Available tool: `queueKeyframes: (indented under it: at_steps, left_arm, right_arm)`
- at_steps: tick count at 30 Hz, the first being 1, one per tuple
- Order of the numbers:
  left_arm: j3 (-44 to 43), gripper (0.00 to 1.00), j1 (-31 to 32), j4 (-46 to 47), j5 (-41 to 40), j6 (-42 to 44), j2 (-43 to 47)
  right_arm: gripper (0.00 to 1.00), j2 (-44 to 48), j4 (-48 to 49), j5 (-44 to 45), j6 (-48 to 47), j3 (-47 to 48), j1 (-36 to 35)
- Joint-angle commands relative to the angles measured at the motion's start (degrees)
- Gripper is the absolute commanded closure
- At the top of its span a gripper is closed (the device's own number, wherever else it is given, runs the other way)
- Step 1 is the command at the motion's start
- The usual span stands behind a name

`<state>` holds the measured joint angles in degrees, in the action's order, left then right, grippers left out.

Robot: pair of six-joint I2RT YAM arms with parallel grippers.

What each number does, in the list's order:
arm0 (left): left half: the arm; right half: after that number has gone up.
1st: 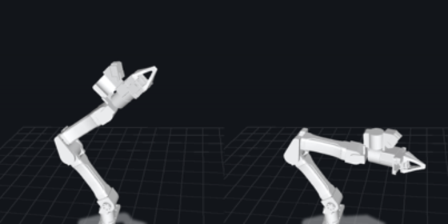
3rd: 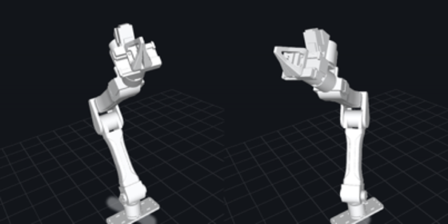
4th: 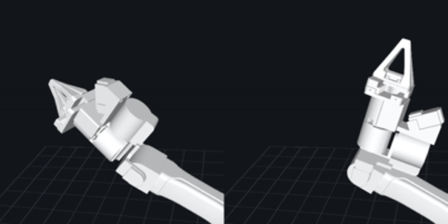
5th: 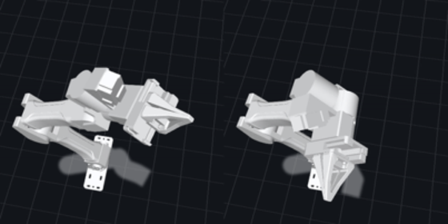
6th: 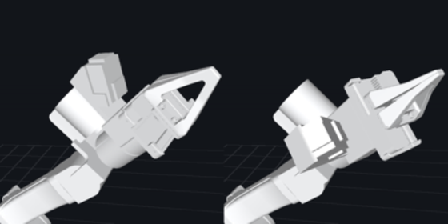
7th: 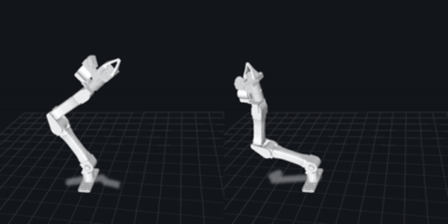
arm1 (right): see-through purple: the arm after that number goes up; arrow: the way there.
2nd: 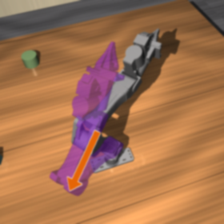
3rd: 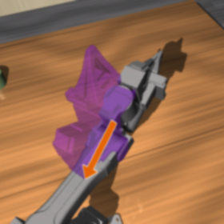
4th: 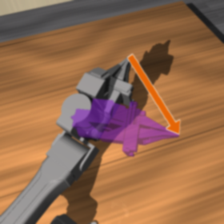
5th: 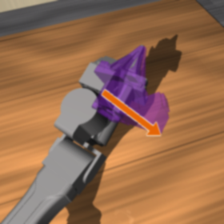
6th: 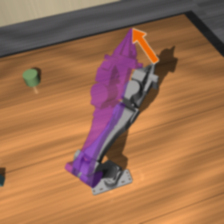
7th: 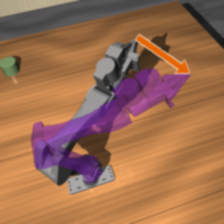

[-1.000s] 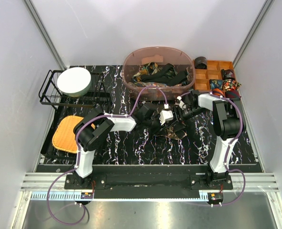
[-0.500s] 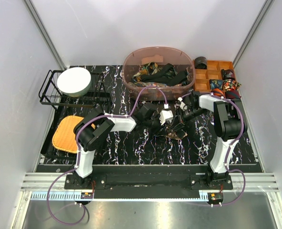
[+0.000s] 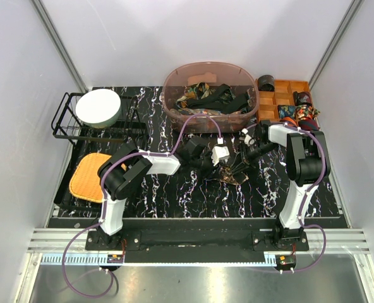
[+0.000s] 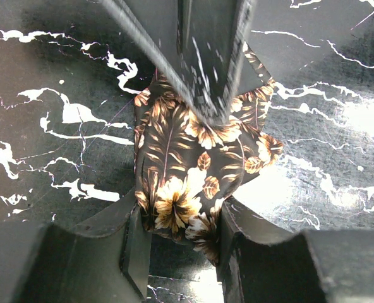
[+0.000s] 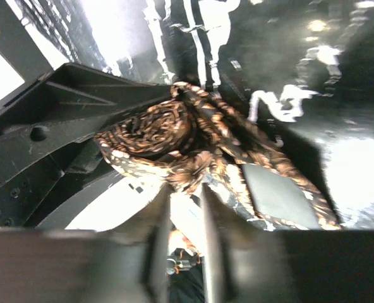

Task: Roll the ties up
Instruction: Roll the tie at the center of the board.

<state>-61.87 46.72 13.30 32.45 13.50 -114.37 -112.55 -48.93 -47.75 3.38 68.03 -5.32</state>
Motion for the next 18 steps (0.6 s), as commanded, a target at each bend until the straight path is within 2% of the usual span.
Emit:
queueKeyframes:
  at_steps: [1,4,5,6,7,8,14,18]
  left_arm:
    - [3.6,0.95,0.5,-11.7,-2.2,-0.5,-4.1]
    - [3.2,0.95,0.5,-11.7,-2.3,-0.6,-4.2]
    - [3.2,0.95,0.5,-11.7,-2.1,-0.6,-4.4]
    - [3.1,0.95,0.5,-11.8,-2.2,-0.6,-4.3]
    - [3.1,0.95,0.5,-11.9,-2.2,-0.5,-4.3]
    - [3.1,0.95,0.5,-11.8,-2.1,-0.6,-4.4]
    - [3.0,0.95,0.4,-11.9,-2.0,-0.7,-4.4]
    - [3.0,0.95,0.5,-11.9,-1.9,-0.6,-4.5]
  right_arm:
    - [0.82,2.0,1.3,1.2,-0.6,1.3,1.1]
    - [0.87,0.8,1.3,-1.2,-0.2,1.3,1.1]
    - [0.84,0.6,1.4,-2.4,0.0,1.3,1.1]
    - [0.75,0.4,1.3,-2.7,0.2,1.3,1.1]
    - [0.61,0.4,1.3,-3.1,0.4,1.3,1.1]
    - [0.55,0.6,1.0,-4.1,0.2,1.3,1.1]
    - [0.41,3.0,1.9,-7.3,-0.1,-0.1,1.2]
    - [0.42,3.4,5.0,-8.0,0.6,-1.6,1.1]
